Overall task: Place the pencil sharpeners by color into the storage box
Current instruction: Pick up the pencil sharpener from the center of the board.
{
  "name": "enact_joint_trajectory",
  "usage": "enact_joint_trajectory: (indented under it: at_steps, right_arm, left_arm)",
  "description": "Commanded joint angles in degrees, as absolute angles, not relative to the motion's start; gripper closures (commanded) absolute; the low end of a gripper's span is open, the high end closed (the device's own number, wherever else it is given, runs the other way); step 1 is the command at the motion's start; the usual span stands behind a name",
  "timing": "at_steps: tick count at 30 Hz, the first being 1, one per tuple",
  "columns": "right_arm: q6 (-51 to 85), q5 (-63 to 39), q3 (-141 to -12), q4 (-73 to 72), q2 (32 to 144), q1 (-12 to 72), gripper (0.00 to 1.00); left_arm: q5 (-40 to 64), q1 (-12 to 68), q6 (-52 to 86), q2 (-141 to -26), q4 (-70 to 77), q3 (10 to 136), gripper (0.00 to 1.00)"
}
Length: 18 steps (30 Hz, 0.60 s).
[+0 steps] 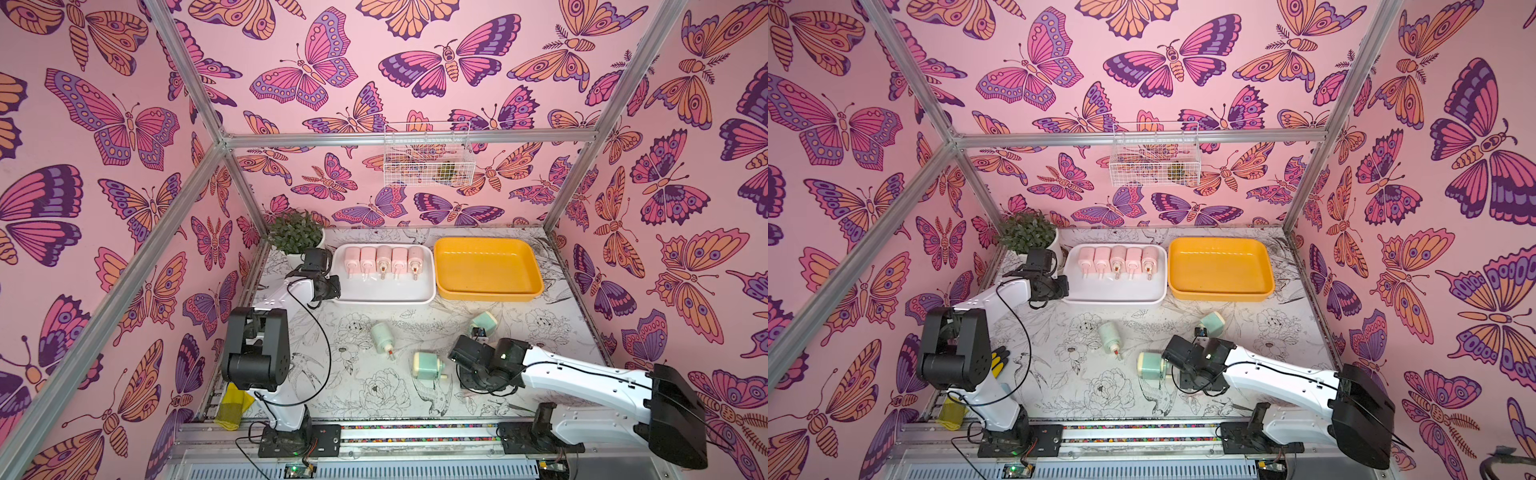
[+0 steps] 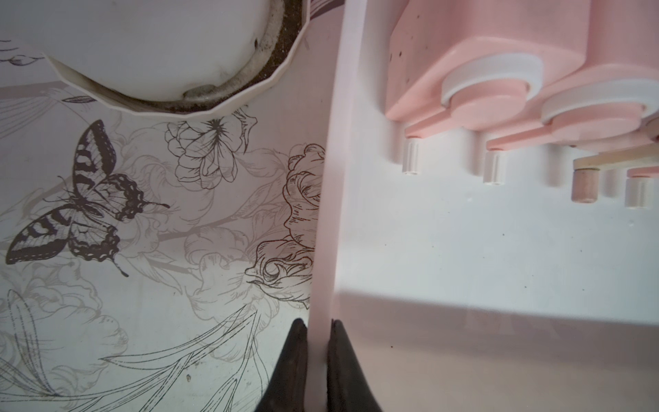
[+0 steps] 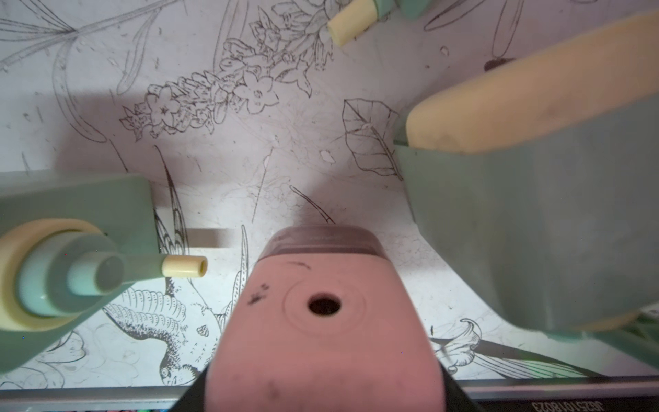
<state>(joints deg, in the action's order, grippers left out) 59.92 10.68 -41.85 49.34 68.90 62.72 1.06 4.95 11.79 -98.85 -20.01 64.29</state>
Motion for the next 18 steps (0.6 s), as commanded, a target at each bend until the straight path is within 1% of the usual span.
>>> enact_joint_trajectory:
  at_steps: [1,5,7,14,18]
  right_arm:
    - [57.8,14.6,-45.9,52.4,68.7,62.9,1.0]
    - [53.1,18.2,-50.7,53.7,69.0,62.2,1.0]
    - [50.7,19.0,-53.5,53.9,68.8,60.2,1.0]
    - [41.0,13.2,-59.7,47.0,70.2,50.2,1.0]
    - [35.3,7.2,-64.9,43.6,74.4,45.6,1.0]
  left_arm:
    - [0.7,5.4,9.7,-97.7,-22.4,63.9,0.89]
    - [0.8,5.4,9.7,-97.6,-22.4,63.9,0.89]
    - [1.0,5.4,9.8,-97.7,-22.4,63.9,0.89]
    - [1.3,5.4,9.8,-97.8,-22.4,63.9,0.89]
    - [1.7,5.4,9.8,-98.2,-22.4,64.1,0.89]
